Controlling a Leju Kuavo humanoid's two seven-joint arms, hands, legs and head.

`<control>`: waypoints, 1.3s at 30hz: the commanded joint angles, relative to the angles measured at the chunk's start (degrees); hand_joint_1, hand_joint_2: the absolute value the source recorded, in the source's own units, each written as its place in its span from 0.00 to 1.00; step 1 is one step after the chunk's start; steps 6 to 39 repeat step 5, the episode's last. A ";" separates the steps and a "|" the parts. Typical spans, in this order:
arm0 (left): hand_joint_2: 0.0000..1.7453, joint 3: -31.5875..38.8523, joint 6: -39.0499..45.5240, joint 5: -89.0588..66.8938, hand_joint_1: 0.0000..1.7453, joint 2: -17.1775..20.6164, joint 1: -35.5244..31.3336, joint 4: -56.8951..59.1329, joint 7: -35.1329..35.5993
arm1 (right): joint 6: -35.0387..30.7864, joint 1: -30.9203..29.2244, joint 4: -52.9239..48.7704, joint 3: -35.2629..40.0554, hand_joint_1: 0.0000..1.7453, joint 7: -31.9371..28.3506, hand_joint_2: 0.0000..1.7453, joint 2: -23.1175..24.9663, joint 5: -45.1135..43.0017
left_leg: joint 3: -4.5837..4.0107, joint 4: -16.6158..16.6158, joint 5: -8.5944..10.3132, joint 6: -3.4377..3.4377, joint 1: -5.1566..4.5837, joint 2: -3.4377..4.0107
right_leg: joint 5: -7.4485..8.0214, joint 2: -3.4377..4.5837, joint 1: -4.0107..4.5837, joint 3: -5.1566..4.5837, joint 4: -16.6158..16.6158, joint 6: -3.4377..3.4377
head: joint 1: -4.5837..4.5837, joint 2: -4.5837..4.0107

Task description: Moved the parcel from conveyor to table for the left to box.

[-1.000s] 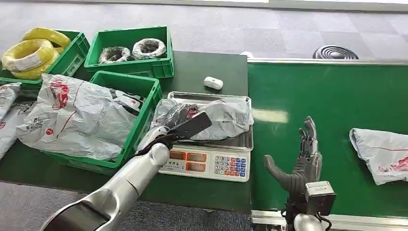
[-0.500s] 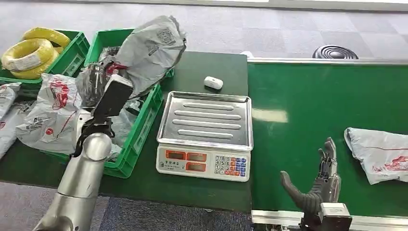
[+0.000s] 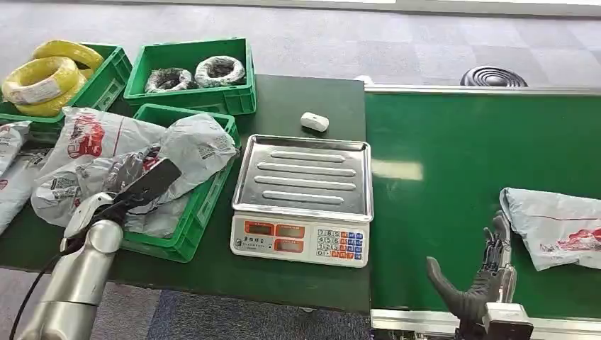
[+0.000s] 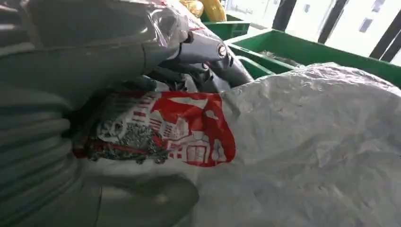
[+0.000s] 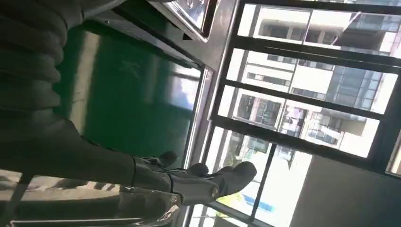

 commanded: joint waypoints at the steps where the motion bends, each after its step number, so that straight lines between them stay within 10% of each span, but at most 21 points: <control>1: 1.00 4.88 10.93 18.51 0.00 -3.87 1.56 -7.71 -9.99 | 1.08 0.76 -0.19 -3.07 0.00 -0.60 1.00 1.86 0.61 | -0.11 0.01 0.06 0.03 0.04 -0.15 | 0.03 -0.14 0.06 -0.03 -0.05 -0.05 | 0.00 0.00; 5: 1.00 6.61 16.16 29.23 0.00 -4.32 5.86 -21.45 -16.96 | 1.69 1.36 0.27 -3.19 0.00 -1.72 1.00 1.73 -0.25 | -0.09 0.03 -0.02 0.03 0.05 0.01 | 0.02 0.04 0.06 -0.07 -0.04 -0.03 | 0.00 0.00; 39: 1.00 6.61 16.16 29.23 0.00 -4.32 5.86 -21.45 -16.96 | 1.69 1.36 0.27 -3.19 0.00 -1.72 1.00 1.73 -0.25 | -0.09 0.03 -0.02 0.03 0.05 0.01 | 0.02 0.04 0.06 -0.07 -0.04 -0.03 | 0.00 0.00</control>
